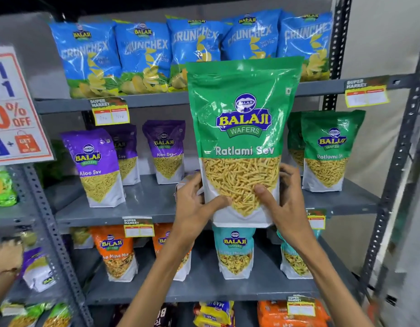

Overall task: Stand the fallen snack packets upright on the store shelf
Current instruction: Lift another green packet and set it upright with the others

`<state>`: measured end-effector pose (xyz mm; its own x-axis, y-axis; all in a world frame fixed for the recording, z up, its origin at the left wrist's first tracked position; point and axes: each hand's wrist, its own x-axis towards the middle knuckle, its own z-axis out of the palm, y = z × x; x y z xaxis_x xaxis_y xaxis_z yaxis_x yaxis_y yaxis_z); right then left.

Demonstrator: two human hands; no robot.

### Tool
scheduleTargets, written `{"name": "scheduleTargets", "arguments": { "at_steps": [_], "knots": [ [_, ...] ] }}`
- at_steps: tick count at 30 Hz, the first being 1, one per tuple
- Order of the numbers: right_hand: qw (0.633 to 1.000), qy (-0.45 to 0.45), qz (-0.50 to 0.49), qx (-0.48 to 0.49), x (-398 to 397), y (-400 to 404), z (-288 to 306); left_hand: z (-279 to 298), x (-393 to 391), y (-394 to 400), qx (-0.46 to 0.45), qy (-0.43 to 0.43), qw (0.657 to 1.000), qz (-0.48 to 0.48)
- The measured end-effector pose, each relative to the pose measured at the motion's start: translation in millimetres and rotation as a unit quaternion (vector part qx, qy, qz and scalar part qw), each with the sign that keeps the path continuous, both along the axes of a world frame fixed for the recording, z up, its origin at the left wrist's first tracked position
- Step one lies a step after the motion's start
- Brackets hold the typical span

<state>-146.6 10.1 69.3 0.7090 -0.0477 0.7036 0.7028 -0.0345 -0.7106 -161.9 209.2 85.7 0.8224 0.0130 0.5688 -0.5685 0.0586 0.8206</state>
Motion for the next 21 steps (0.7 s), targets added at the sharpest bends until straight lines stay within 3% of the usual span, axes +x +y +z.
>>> {"name": "scheduleTargets", "arguments": {
  "at_steps": [11,21],
  "knots": [
    [0.988,0.094,-0.058,-0.108,75.2,-73.0,-65.2,-59.5,86.7,-58.7,0.054,0.073,0.996,-0.024],
    [0.974,0.132,-0.104,-0.153,200.3,-93.8,-66.9,-85.9,228.1,-106.5,0.076,0.121,0.99,0.014]
  ]
}}
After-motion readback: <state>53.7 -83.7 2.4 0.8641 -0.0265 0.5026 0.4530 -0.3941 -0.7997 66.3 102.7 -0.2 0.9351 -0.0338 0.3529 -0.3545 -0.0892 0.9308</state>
